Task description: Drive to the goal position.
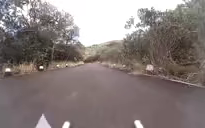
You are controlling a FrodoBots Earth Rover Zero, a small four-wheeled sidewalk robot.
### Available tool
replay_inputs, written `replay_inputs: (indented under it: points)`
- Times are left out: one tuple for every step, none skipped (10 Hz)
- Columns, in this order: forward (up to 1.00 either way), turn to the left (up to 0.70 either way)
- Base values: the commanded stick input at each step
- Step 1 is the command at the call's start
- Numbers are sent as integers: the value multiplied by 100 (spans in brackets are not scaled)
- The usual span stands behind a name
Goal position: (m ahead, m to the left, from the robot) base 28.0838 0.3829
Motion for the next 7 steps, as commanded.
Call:
replay_inputs:
  points:
    - [50,0]
    - [50,0]
    - [50,0]
    - [50,0]
    - [50,0]
    - [50,0]
    - [50,0]
